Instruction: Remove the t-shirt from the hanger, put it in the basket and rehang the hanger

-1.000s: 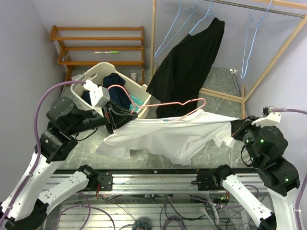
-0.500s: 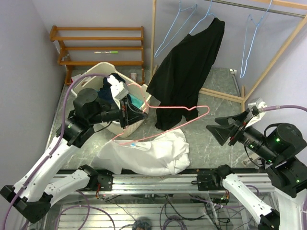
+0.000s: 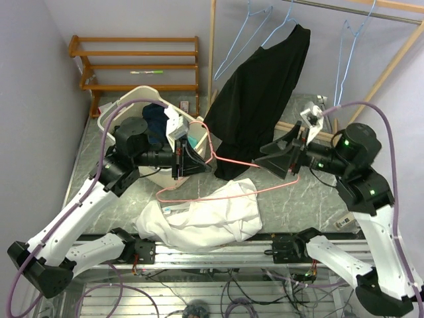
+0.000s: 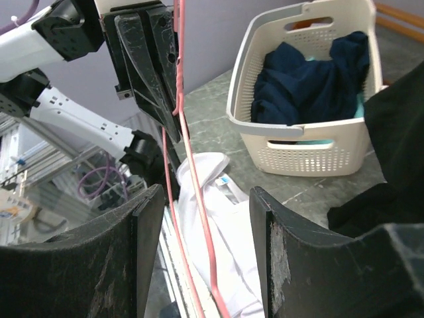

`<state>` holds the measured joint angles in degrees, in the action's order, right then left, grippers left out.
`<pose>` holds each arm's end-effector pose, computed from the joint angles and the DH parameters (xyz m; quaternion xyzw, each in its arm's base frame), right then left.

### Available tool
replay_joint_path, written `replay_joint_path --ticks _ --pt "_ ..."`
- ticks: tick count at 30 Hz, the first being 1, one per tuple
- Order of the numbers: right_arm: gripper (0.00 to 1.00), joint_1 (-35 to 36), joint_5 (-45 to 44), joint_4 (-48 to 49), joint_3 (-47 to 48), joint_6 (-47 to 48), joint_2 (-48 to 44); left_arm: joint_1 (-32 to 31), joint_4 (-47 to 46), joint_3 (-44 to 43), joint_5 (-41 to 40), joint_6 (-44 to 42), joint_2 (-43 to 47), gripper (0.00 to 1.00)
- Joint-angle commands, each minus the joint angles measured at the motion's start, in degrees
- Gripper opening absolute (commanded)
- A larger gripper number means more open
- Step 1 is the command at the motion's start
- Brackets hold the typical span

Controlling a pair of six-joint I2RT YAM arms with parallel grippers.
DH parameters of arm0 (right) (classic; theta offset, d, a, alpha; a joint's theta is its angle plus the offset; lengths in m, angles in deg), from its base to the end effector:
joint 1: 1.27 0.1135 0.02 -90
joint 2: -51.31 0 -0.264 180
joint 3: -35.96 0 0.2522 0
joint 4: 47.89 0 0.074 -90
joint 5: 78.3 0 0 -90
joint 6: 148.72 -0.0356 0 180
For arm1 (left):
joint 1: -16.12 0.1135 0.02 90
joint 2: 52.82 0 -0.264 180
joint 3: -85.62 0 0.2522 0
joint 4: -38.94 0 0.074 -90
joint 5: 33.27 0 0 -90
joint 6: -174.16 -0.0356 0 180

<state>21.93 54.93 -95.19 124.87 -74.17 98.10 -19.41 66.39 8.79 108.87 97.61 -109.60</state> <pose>0.1061 0.0720 0.4660 -0.2943 0.6681 0.4641 0.5017 0.1524 -0.1434 0.4085 0.4139 0.6068 -0.5462 0.4027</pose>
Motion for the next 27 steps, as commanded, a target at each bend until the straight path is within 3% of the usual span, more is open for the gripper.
replay_joint_path --ticks 1,15,17,23,25,27 --pt "0.54 -0.07 7.57 4.69 -0.25 -1.12 2.55 -1.06 -2.33 -2.15 1.74 -1.48 -0.95 0.07" --pt "0.45 -0.07 12.78 2.4 -5.91 -0.2 3.0 -1.87 -5.79 -3.44 -0.01 0.6 -1.17 0.07" --pt "0.37 -0.06 13.48 2.49 -6.37 -0.29 3.09 -1.99 -6.47 -3.44 -0.14 1.17 -1.38 0.07" --pt "0.0 0.13 14.08 2.19 -6.71 0.29 3.13 -2.15 -7.63 -3.62 -1.5 2.02 -1.76 0.07" --pt "0.0 0.15 11.31 1.01 -5.98 0.71 2.73 -2.24 -6.83 -3.95 -3.2 1.7 -1.64 0.09" --pt "0.0 0.05 7.09 -0.6 -4.68 1.11 2.13 -2.26 -5.4 -4.16 -6.76 1.26 -0.86 0.27"
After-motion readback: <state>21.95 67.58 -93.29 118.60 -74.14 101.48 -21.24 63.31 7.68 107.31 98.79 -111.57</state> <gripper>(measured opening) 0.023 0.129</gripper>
